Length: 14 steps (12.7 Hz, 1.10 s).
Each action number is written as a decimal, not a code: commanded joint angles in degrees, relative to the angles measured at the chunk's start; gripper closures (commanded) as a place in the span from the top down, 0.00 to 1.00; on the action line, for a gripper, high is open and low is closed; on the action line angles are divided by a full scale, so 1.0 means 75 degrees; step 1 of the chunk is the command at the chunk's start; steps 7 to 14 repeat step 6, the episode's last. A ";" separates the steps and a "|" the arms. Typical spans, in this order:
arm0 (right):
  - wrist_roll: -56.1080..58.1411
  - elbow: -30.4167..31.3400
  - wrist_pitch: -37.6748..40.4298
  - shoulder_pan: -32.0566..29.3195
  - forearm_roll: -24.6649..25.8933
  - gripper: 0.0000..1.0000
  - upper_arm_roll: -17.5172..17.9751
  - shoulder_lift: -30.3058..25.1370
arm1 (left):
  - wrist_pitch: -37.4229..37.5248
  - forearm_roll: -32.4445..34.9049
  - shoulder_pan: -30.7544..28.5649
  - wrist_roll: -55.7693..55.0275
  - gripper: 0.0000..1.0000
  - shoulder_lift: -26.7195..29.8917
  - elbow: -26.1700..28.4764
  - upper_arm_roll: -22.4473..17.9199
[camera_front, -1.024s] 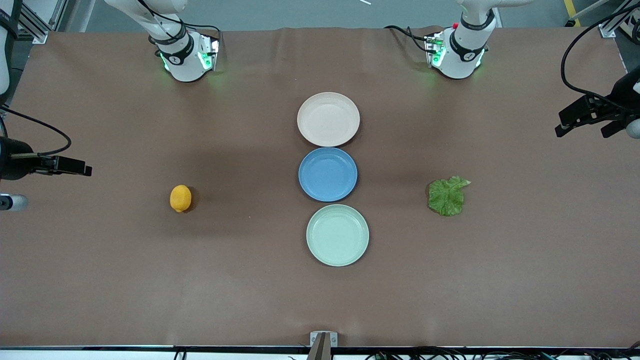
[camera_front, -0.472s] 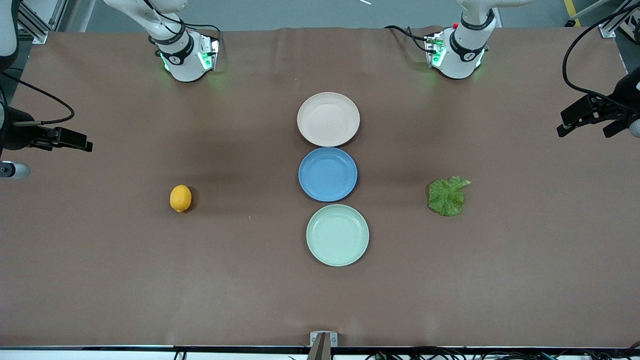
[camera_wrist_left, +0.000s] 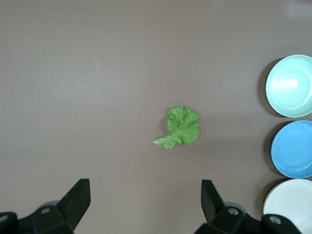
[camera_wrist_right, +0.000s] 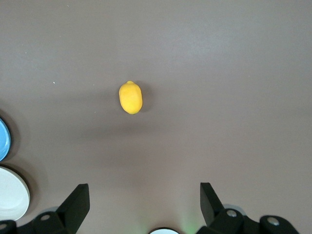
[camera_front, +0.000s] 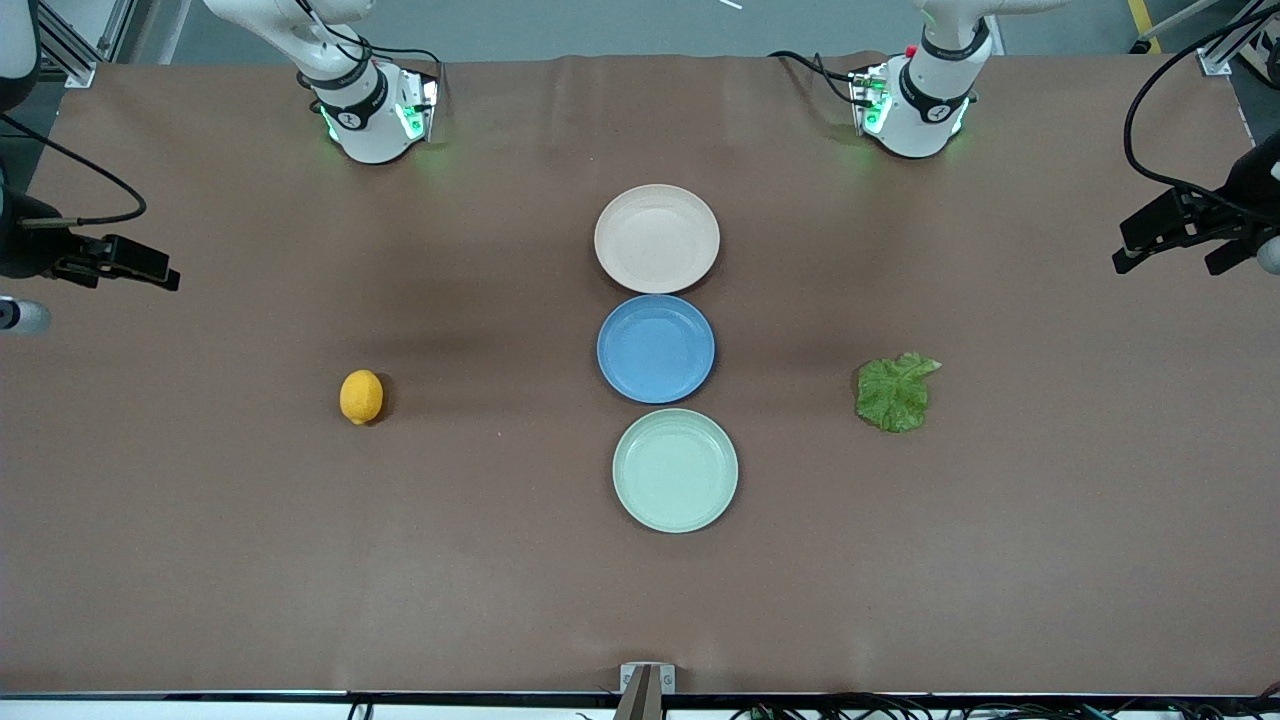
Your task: Pick lemon and lettuce from plates
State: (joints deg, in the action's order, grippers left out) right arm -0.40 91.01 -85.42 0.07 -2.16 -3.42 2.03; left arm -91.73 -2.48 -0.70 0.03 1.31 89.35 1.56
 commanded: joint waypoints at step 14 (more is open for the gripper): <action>0.0101 0.1025 -0.0470 0.0154 0.0088 1.00 -0.0060 -0.0997 | 0.0137 0.0155 0.0046 0.0054 1.00 -0.0081 -0.0230 -0.0008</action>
